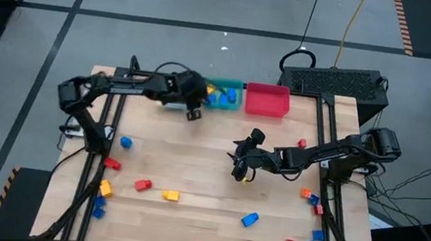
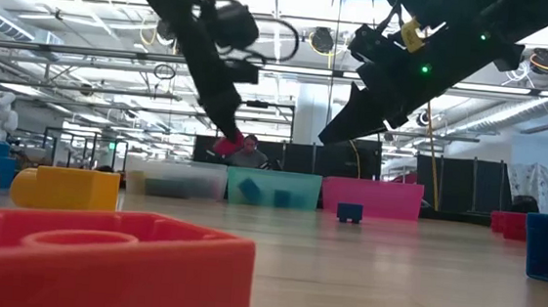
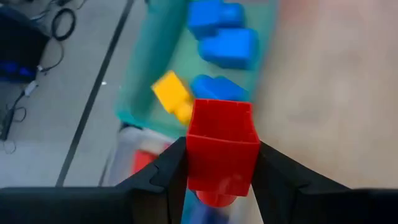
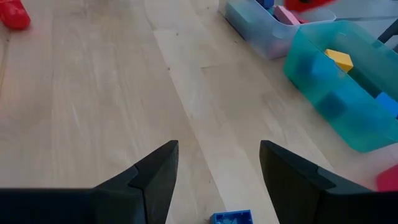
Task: Sort blocks by size
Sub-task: Put the red 1 stud game piece into the green bin
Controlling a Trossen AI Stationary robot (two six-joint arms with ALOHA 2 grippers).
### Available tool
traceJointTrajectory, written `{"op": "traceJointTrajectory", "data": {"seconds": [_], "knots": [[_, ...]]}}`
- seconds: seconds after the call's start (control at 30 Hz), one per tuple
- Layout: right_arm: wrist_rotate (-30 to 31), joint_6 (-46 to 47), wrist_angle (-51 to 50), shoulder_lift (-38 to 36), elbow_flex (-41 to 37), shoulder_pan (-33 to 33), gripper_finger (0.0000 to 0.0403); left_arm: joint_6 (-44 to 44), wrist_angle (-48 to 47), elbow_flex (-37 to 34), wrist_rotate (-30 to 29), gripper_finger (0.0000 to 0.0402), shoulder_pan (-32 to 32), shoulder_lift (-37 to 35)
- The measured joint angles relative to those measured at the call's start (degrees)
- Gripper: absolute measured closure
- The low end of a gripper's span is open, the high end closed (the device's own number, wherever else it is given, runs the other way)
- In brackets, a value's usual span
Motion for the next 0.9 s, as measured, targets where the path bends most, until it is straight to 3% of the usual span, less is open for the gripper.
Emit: {"op": "traceJointTrajectory", "data": {"seconds": [0.2, 0.57, 0.9], "knots": [[0.0, 0.0, 0.3, 0.0, 0.0, 0.0, 0.0193, -0.1, 8.5, 4.0, 3.8, 0.0254, 4.2, 6.6], [0.0, -0.6, -0.7, 0.0, 0.0, -0.1, 0.0193, -0.9, 11.7, 8.7, 5.0, 0.0251, 5.9, 12.3], [0.0, -0.6, -1.0, 0.0, 0.0, -0.1, 0.0193, -6.5, 11.6, 8.8, 4.7, 0.0189, 5.6, 12.3]]}}
